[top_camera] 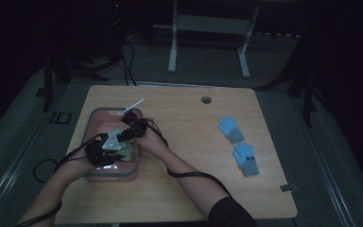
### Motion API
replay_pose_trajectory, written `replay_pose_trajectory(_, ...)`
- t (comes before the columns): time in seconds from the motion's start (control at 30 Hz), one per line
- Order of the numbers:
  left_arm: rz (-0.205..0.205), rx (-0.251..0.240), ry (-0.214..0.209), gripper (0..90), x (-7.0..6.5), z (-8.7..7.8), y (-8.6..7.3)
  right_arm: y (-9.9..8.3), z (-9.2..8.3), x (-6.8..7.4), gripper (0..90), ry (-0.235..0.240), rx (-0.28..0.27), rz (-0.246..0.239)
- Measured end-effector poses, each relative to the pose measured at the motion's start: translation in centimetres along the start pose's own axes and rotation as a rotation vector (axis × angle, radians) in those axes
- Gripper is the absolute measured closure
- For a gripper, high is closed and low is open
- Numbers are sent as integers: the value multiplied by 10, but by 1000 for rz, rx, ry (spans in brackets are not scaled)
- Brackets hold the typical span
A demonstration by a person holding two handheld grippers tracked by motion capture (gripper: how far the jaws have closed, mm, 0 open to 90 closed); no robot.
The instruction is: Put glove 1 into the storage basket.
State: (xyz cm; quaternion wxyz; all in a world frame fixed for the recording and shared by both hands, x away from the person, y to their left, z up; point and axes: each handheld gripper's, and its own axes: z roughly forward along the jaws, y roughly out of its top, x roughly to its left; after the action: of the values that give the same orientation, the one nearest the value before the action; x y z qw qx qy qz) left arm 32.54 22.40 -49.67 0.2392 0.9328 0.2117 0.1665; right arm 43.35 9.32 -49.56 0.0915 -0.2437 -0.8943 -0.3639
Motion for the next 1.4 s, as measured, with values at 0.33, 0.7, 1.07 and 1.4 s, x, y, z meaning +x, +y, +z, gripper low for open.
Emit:
replay_pose_trajectory(0.33,-15,78,-59,657,4,13,1,2,-3,0,467,-72,-1,-7)
replay_pose_trajectory(0.7,-185,-35,13,341,4,-12,-4,0,-22,-1,404,-37,-50,0)
replay_pose_trajectory(1.07,-225,-105,-21,346,-9,-29,-2,-11,-55,5,350,-21,-107,-13)
replay_pose_trajectory(1.4,-219,-152,-43,351,-20,-31,19,-39,-82,11,365,-8,-121,-43)
